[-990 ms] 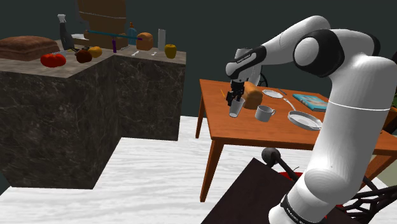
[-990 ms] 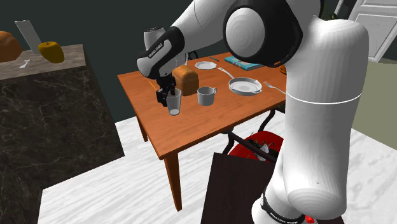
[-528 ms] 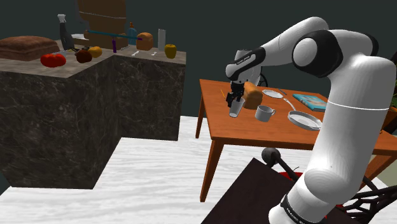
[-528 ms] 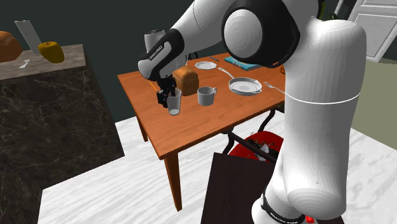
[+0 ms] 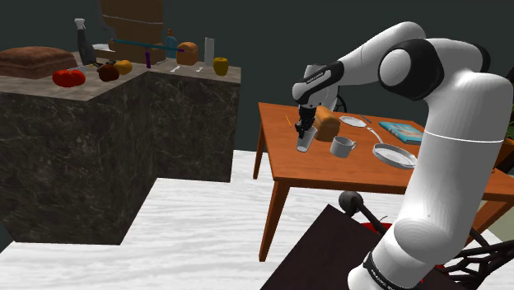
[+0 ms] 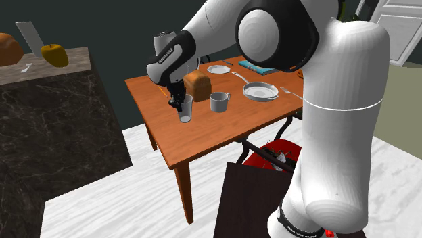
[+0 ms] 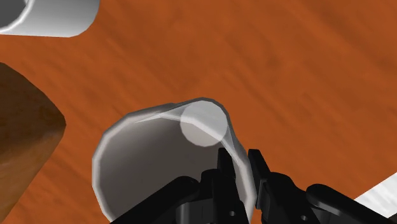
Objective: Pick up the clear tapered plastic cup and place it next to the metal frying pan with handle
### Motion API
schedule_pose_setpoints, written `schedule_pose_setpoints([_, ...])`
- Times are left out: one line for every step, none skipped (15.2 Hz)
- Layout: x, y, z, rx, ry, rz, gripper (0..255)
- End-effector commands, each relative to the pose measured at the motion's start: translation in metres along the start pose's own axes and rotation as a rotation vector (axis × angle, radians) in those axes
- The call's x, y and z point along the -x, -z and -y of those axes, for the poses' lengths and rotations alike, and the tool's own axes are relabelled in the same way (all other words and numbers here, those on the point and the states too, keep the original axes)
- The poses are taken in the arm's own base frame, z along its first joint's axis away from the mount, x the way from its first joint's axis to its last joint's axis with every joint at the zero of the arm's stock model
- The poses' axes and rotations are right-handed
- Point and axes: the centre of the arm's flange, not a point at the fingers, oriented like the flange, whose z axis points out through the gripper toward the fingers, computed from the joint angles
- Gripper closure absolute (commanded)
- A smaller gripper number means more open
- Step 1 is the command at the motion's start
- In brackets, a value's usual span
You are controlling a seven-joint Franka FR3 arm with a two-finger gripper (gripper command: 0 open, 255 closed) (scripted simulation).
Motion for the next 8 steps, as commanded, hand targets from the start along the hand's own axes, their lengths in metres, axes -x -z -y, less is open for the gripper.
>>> schedule_pose_setpoints([0.000,0.000,0.000,0.000,0.000,0.001,255])
schedule_pose_setpoints([0.000,0.000,0.000,0.000,0.000,0.001,255])
schedule_pose_setpoints([0.000,-0.001,0.000,0.000,0.000,0.001,255])
schedule_pose_setpoints([0.000,0.005,-0.001,0.000,0.000,0.001,255])
schedule_pose_setpoints([0.000,0.010,-0.001,0.000,0.000,0.001,255])
schedule_pose_setpoints([0.000,0.015,-0.002,0.000,0.000,0.001,255])
schedule_pose_setpoints([0.000,0.020,-0.003,0.000,0.000,0.001,255])
schedule_pose_setpoints([0.000,0.026,-0.003,0.000,0.000,0.001,255])
